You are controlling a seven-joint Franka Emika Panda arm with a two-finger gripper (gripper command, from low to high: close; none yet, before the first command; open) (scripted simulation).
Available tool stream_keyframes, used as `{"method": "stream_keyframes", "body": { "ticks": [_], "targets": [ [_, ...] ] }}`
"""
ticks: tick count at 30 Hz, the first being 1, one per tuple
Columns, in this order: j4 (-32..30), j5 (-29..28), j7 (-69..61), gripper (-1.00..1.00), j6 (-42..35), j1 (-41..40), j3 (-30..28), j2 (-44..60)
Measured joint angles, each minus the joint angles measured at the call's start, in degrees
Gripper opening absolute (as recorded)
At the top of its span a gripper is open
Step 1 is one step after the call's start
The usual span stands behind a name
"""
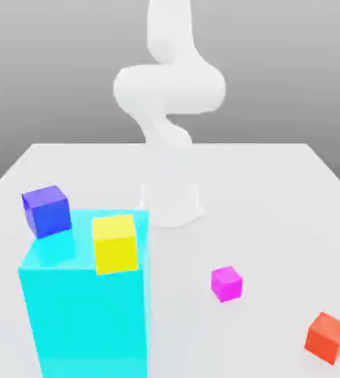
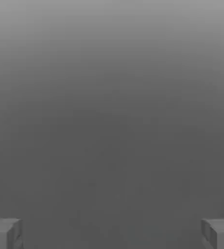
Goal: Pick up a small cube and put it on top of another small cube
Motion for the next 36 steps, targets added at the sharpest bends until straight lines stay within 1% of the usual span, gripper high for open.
{"method": "stream_keyframes", "body": {
  "ticks": [10, 16, 22, 27, 32, 33, 36],
  "targets": [
    [-1.25, 1.46, -6.59, 0.0, 7.16, 6.98, 3.28, 21.09],
    [-1.99, 0.75, -9.34, 0.0, 11.39, 10.37, 6.19, 33.55],
    [-2.74, -2.21, -10.51, 0.0, 15.64, 15.05, 8.2, 46.12],
    [-3.3, -6.25, -10.36, 0.0, 19.05, 18.28, 8.97, 56.68],
    [-1.62, -9.5, -8.48, 0.0, 26.29, 21.09, 6.45, 67.09],
    [-1.39, -9.79, -8.27, -1.0, 27.17, 21.38, 6.1, 68.21],
    [-1.39, -9.81, -8.25, -1.0, 27.15, 21.37, 6.11, 68.21]
  ]
}}
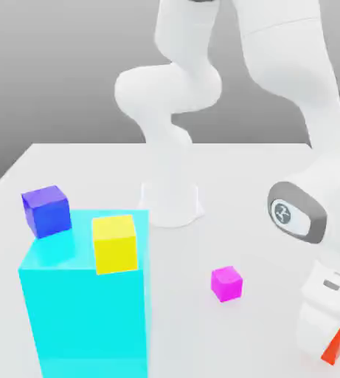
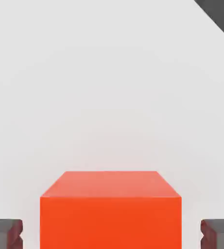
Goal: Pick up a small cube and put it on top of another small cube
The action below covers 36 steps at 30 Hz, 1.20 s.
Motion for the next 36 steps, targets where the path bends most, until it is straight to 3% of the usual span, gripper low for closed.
{"method": "stream_keyframes", "body": {
  "ticks": [4, 9, 17, 22, 27, 36],
  "targets": [
    [-0.05, -0.02, 0.0, -1.0, -0.17, -0.08, 0.09, -0.18],
    [-1.74, 2.94, -1.54, -1.0, -6.84, -1.9, 1.97, -8.59],
    [2.45, 5.72, 6.49, -1.0, -10.44, -7.9, -6.38, -11.98],
    [4.32, 3.92, 8.94, -1.0, -18.18, -14.11, -13.35, -20.07],
    [5.39, 0.99, 11.56, -1.0, -28.57, -26.71, -18.26, -30.37],
    [-0.8, 3.3, 3.49, -1.0, -45.35, -30.12, -22.19, -47.38]
  ]
}}
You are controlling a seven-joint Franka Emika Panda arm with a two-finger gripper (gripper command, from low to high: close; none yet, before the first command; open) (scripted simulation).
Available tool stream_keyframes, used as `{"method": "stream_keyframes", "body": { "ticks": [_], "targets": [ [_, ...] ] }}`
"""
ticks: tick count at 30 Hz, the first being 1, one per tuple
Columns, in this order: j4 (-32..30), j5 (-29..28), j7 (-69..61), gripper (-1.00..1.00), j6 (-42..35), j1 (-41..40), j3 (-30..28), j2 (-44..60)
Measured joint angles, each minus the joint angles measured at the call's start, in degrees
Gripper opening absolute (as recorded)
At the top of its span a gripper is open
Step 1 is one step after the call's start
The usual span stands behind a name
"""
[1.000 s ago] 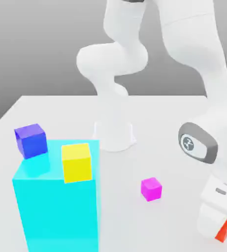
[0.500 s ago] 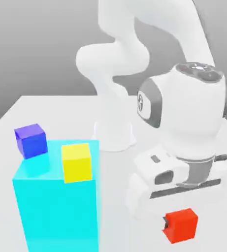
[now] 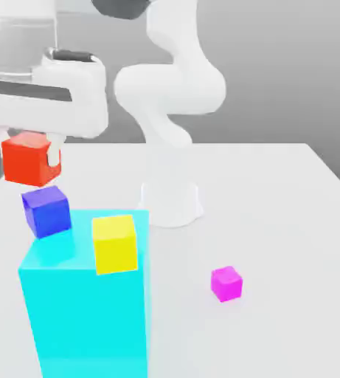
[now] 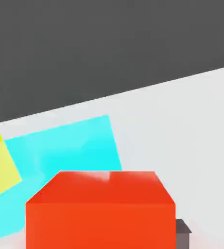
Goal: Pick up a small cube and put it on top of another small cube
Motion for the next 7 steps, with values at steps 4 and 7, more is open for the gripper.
{"method": "stream_keyframes", "body": {
  "ticks": [4, 7],
  "targets": [
    [-5.5, 0.45, -1.31, 1.0, 7.19, -0.25, -0.88, 2.02],
    [-5.5, 0.46, -1.31, 1.0, 7.18, -0.25, -0.88, 2.02]
  ]
}}
